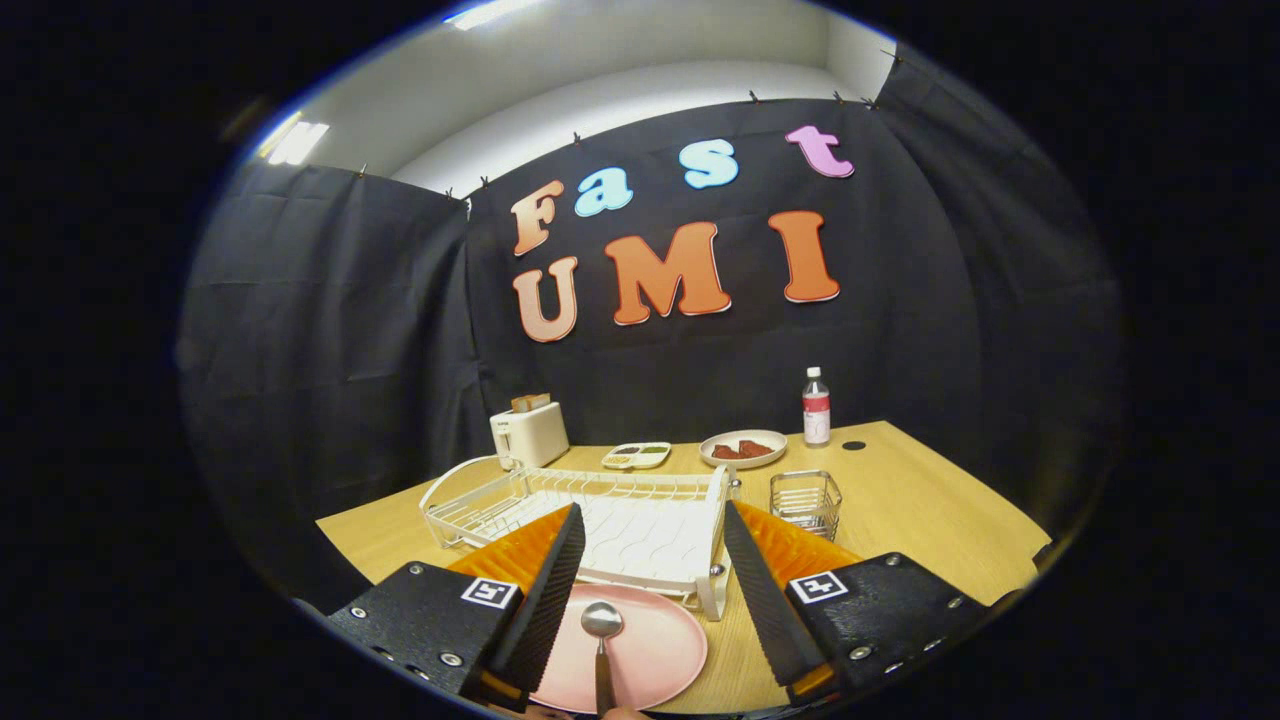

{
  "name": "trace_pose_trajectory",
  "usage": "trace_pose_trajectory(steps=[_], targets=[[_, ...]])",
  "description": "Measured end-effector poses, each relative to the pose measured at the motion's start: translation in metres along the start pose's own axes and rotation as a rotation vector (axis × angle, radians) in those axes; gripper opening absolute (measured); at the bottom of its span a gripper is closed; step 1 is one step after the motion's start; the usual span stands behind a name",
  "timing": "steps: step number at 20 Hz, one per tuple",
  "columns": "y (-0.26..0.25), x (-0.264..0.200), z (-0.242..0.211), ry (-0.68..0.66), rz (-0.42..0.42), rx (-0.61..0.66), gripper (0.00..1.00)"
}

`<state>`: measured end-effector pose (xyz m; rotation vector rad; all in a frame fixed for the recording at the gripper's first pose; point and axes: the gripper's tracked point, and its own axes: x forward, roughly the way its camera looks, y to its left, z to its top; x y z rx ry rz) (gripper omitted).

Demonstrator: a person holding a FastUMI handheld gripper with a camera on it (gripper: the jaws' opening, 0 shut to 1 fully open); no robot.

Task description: Take the plate from the dish rack, then take the spoon from the basket and place it into the plate.

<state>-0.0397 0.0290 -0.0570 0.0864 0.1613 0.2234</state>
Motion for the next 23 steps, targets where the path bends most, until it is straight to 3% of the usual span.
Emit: trace_pose_trajectory(steps=[4,13,23], targets=[[-0.006,-0.005,0.031,-0.087,-0.057,-0.037,0.90],[-0.017,-0.011,0.064,-0.190,-0.177,-0.121,0.95],[-0.022,0.003,0.052,-0.171,-0.173,-0.094,0.96]])
